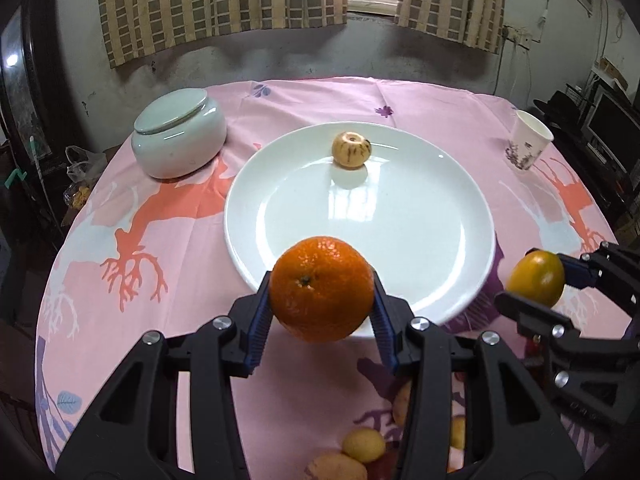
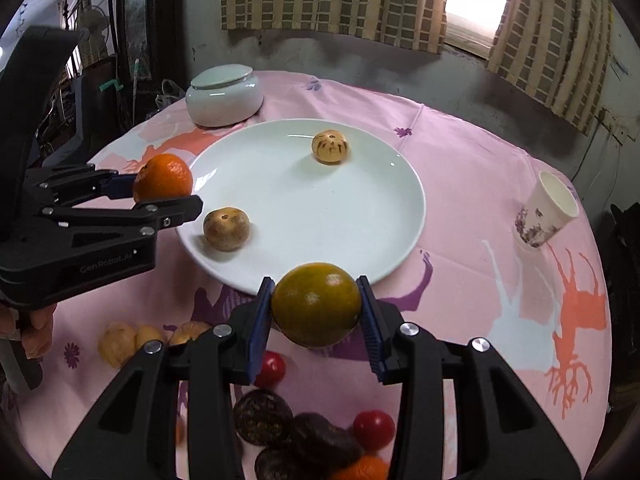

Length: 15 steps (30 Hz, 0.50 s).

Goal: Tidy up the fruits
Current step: 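Carry both citrus fruits to the white plate and release them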

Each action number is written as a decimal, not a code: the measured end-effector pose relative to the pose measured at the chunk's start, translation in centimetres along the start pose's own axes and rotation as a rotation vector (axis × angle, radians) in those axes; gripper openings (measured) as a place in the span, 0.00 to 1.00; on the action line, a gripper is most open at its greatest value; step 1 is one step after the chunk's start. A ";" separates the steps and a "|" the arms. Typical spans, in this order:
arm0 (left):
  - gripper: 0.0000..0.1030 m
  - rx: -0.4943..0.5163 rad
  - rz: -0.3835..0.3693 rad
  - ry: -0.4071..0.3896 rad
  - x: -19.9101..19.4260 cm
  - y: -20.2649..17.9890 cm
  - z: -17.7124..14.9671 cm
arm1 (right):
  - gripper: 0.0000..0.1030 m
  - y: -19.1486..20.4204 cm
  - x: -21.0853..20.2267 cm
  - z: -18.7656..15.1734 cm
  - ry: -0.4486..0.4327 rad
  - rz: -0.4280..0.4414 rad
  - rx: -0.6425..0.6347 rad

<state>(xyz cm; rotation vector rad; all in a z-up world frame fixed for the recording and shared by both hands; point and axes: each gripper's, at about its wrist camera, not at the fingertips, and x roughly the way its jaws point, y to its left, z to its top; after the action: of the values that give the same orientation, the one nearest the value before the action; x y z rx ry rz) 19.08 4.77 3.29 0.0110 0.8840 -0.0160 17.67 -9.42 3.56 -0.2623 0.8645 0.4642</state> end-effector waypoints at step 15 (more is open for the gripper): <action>0.84 0.031 0.095 -0.065 -1.1 -0.9 -0.5 | 0.65 -1.2 0.0 -1.3 -0.035 -0.023 0.029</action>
<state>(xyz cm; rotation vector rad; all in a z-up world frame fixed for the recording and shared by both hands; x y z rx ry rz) 18.01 3.94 3.86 0.0810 0.8171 0.0590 17.38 -10.94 2.85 -0.2368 0.8322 0.4335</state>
